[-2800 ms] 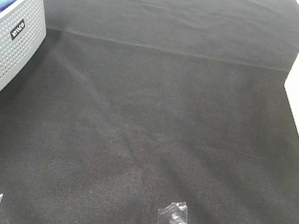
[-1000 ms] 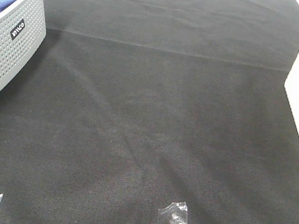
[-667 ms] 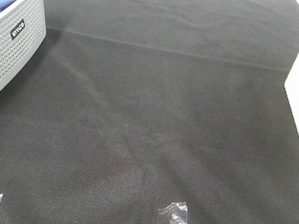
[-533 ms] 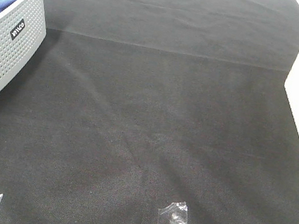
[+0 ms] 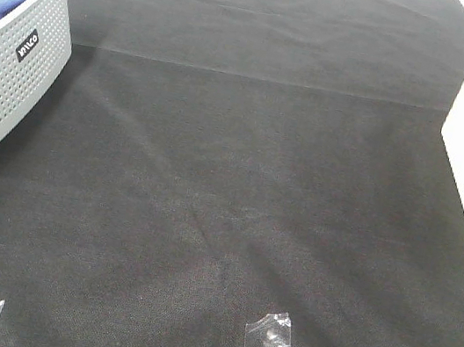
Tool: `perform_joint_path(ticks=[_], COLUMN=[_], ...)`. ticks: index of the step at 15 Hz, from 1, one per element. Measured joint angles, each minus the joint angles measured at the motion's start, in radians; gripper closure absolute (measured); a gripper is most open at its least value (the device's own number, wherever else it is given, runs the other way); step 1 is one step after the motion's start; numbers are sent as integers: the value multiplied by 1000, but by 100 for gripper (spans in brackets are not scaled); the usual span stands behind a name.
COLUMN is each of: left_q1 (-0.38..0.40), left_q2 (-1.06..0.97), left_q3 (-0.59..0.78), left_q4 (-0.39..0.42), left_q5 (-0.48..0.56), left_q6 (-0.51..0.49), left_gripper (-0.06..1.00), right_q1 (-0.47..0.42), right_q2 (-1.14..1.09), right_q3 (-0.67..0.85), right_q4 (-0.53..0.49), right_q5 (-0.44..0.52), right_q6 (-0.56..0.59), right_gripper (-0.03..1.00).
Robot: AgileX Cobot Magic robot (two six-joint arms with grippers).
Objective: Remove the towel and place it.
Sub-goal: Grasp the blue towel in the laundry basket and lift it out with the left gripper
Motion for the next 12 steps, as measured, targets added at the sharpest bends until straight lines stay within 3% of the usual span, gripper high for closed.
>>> perform_joint_path(ticks=[6,9,12], left_q1=[-4,-46,-116], left_q2=[-200,-284,-382], left_q3=[-128,-145,-145], left_q4=[-208,-221,-157], left_q5=[-27,-43,-85], left_q6=[-290,-302,-302], left_gripper=[94,94,94], right_q1=[0,0,0], right_q2=[0,0,0], right_q3=[0,0,0], right_q4=[0,0,0], right_q5=[0,0,0], right_q6=[0,0,0], right_gripper=[31,31,31])
